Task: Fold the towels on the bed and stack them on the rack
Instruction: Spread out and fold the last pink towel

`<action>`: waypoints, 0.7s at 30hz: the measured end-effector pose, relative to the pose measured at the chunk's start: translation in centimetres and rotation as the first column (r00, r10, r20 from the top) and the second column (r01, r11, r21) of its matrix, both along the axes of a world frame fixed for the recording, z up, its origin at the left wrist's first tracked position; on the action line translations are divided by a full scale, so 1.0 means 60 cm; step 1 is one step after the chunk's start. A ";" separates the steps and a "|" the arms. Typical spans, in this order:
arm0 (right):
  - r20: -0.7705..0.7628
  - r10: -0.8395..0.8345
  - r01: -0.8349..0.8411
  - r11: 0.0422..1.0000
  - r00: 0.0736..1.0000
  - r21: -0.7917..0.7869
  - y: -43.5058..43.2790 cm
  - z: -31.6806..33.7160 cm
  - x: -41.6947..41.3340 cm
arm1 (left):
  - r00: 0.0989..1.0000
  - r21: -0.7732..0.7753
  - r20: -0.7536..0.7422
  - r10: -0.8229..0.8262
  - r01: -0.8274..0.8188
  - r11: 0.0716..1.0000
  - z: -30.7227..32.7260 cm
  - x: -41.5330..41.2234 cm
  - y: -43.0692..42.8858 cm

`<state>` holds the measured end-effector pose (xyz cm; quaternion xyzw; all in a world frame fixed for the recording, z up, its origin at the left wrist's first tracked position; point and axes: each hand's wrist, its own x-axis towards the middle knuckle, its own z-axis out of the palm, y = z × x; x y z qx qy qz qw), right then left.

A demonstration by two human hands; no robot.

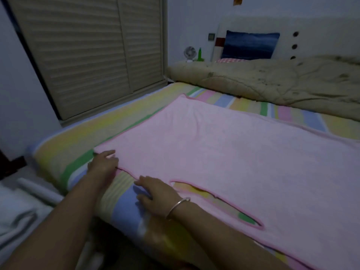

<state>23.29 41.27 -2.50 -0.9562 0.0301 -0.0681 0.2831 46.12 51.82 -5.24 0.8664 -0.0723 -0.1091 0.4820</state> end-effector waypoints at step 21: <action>-0.361 -0.525 0.452 0.051 0.771 0.890 -0.158 0.113 -0.185 | 0.749 -0.066 0.441 -0.495 0.577 0.814 0.106 -0.415 -0.202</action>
